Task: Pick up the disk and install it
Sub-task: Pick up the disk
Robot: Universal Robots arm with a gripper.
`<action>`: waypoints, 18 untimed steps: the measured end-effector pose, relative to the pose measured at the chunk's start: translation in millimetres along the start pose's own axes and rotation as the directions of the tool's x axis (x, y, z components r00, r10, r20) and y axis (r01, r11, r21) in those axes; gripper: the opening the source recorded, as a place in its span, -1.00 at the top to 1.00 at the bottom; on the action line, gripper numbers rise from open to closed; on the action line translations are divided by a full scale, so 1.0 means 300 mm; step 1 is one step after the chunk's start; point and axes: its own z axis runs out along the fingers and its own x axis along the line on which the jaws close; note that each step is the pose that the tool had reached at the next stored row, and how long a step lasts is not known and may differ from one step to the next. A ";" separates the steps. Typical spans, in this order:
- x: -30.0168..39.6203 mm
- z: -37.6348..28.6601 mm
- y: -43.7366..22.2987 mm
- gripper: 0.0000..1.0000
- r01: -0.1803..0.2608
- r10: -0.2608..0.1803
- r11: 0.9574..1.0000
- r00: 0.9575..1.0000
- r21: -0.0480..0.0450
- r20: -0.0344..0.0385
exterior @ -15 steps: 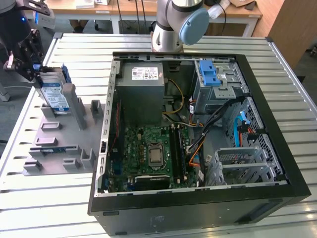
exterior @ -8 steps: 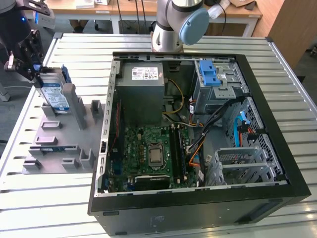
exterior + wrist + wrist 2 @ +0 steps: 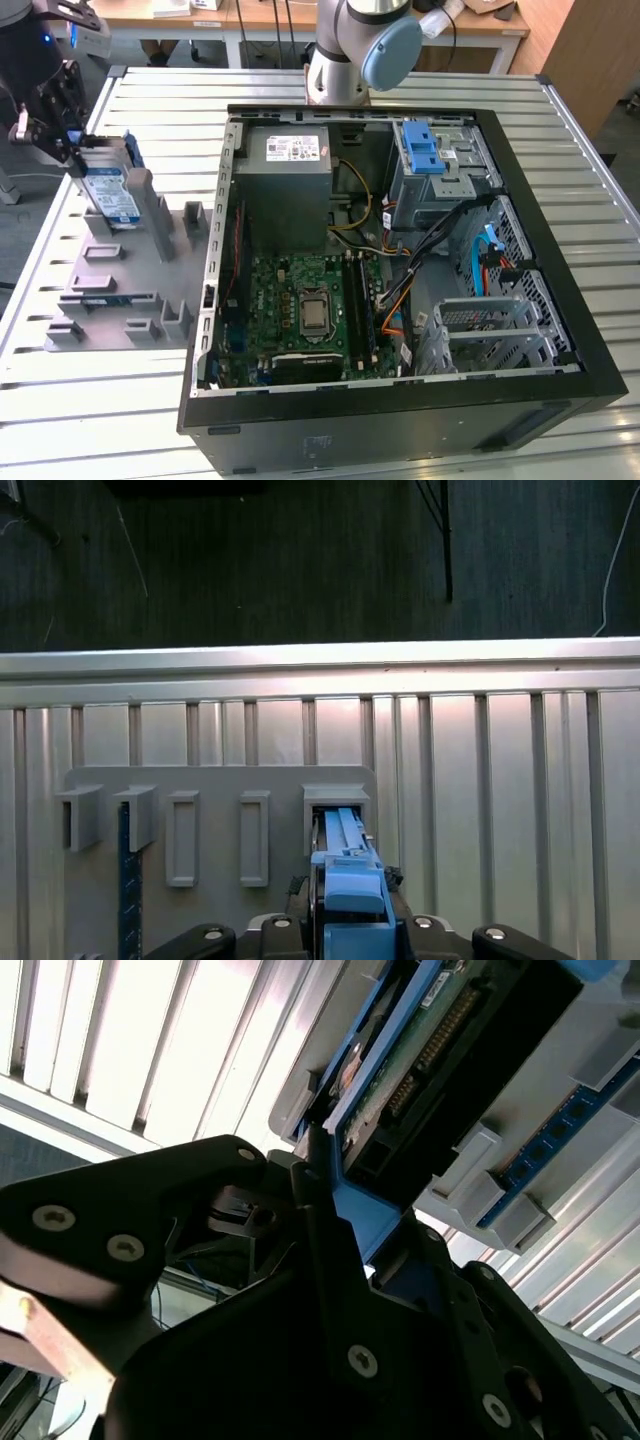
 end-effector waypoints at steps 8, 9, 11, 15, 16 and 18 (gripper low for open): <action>0.000 0.000 0.000 0.26 0.015 -0.015 1.000 1.000 0.000 0.000; 0.000 0.000 0.000 0.26 0.010 -0.010 1.000 1.000 0.000 0.000; 0.000 0.000 0.000 0.26 0.001 -0.001 1.000 1.000 0.000 -0.001; 0.000 0.001 0.000 0.26 -0.007 0.007 1.000 1.000 0.000 -0.001; 0.000 0.001 0.000 0.26 -0.010 0.010 1.000 1.000 0.000 -0.001; 0.000 0.001 0.000 0.26 -0.010 0.010 1.000 1.000 0.000 -0.001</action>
